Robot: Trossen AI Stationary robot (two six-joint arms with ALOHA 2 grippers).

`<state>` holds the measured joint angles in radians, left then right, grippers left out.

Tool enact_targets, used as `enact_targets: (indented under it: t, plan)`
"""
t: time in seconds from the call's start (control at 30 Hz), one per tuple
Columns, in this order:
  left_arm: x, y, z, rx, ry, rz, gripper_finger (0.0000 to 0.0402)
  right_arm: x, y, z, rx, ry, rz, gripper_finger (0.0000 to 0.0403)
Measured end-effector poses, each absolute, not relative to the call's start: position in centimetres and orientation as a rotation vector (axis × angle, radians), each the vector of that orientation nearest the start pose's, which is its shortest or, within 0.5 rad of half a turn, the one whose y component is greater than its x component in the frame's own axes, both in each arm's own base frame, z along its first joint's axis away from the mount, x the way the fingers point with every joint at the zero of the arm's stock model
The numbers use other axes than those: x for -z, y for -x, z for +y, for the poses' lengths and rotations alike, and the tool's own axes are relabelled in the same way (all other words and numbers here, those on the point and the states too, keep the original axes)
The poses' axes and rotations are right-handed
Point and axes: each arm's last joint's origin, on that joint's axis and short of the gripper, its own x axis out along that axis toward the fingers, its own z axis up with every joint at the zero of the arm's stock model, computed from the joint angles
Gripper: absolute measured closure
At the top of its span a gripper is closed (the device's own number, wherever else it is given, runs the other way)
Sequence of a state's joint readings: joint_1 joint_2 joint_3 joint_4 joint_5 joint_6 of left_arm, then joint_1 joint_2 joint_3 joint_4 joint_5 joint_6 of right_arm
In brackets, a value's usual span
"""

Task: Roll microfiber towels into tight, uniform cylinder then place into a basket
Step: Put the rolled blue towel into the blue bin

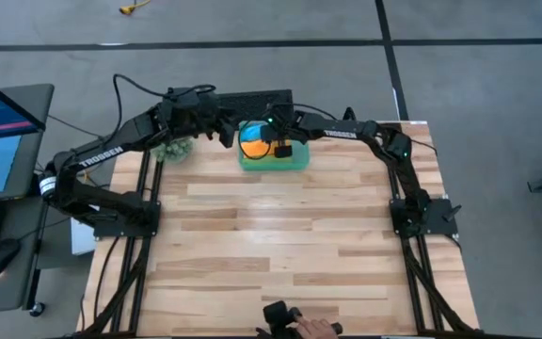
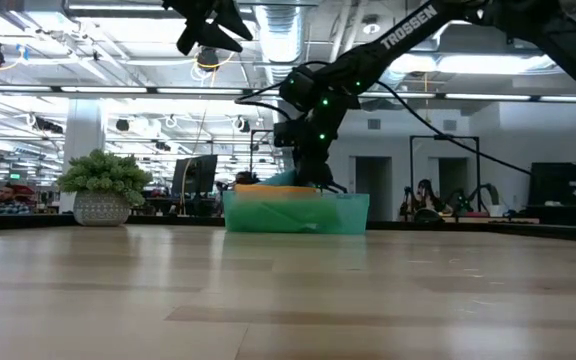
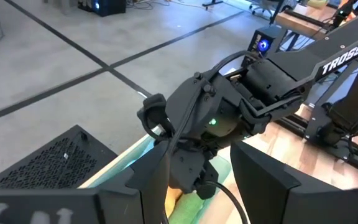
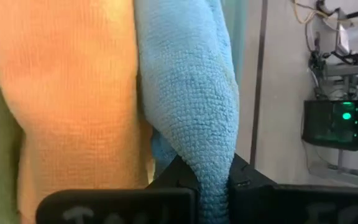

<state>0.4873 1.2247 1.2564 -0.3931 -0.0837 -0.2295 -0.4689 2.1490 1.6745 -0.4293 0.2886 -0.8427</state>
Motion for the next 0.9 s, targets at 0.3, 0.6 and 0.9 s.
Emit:
enact_targets:
  t: [0.3, 0.6, 0.9]
  plan:
    - [-38.5, -23.2, 12.5, -0.580, 0.298, 0.295, 0.0239, -19.0, -41.2, -22.3, 0.254, 0.588, 1.126, 0.0356]
    - [-38.5, -23.3, 12.5, -0.558, 0.303, 0.296, 0.0239, -19.0, -40.7, -23.1, 0.234, 0.616, 1.141, 0.0352]
    - [-38.5, -23.3, 12.4, -0.557, 0.304, 0.296, 0.0239, -19.1, -40.9, -23.1, 0.209, 0.631, 1.116, 0.0341]
